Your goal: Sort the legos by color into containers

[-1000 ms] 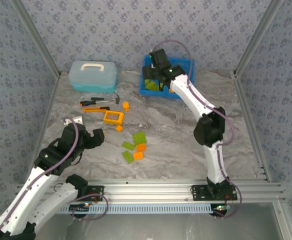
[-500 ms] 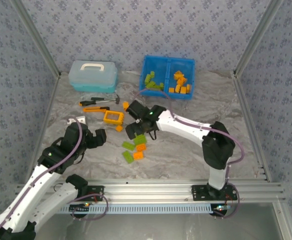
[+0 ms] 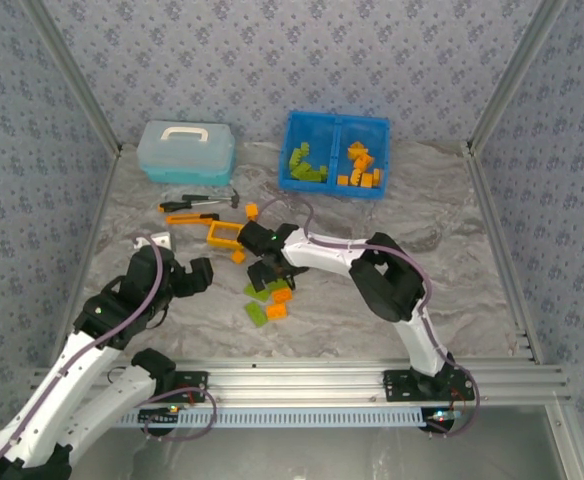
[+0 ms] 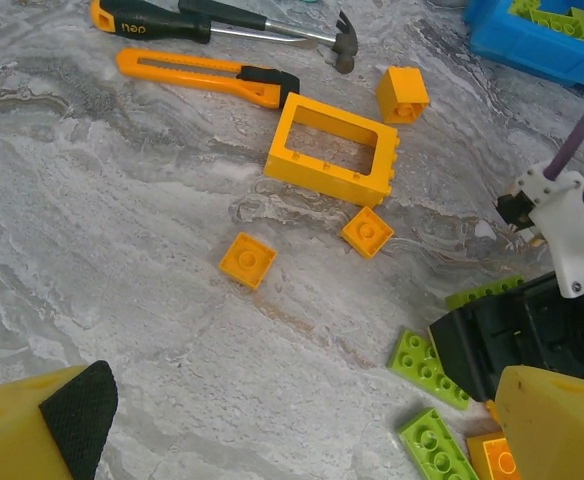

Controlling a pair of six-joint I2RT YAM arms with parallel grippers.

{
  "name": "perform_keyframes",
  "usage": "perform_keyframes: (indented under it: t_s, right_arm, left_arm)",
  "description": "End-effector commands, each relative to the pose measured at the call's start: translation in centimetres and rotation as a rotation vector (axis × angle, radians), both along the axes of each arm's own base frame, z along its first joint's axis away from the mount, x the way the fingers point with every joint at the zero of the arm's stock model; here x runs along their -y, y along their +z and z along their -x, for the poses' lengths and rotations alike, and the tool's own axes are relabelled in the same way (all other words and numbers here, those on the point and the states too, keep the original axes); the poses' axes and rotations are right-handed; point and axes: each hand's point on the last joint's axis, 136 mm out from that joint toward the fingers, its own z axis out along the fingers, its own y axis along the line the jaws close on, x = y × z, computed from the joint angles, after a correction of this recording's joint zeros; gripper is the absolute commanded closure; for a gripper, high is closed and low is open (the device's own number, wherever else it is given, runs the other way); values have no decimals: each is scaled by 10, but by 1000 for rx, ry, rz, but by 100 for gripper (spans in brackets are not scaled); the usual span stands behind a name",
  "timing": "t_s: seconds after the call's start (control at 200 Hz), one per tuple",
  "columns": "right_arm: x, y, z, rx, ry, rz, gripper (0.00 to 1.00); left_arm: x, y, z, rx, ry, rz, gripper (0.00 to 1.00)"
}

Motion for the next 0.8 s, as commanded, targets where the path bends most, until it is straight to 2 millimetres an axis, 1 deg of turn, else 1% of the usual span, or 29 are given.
perform_keyframes:
  t_s: [0.0,0.065,0.215,0.28,0.35,0.45,0.465,0.515,0.615,0.67,0.7,0.73,0.759,0.794]
  right_arm:
    - [-3,-7,-7,5,-28,13,18]
    - [-2,-10,-8,5,-37,16,28]
    - [0,-6,-7,8,-48,17,46]
    - [1,2,-7,18,-47,8,49]
    - [3,17,-8,47,-50,-6,51]
    - [9,50,-6,109,-56,-66,51]
    - [9,58,-6,123,-56,-84,51]
    - [14,78,-5,165,-59,-121,50]
    - [27,115,-13,261,-83,-169,49]
    - [33,135,-25,318,-97,-188,49]
    - [36,148,-36,364,-106,-198,49]
    - [40,155,-43,387,-113,-199,48]
    - [41,166,-58,428,-128,-221,48]
    - [43,174,-71,453,-136,-228,48]
  left_arm:
    - [0,2,-2,3,6,1,1]
    - [0,2,-2,4,5,2,1]
    - [0,1,-3,5,7,3,1]
    - [1,1,-4,8,7,5,1]
    - [1,1,-4,6,6,6,1]
    - [1,1,-5,5,3,0,1]
    - [1,1,-5,5,4,0,1]
    - [1,0,-5,3,4,-1,1]
    - [2,0,-6,5,4,2,1]
    - [4,1,-7,7,2,8,1]
    - [4,1,-8,8,0,9,1]
    - [5,1,-8,7,1,12,1]
    - [5,2,-8,8,0,16,1]
    - [6,2,-8,6,-2,18,1]
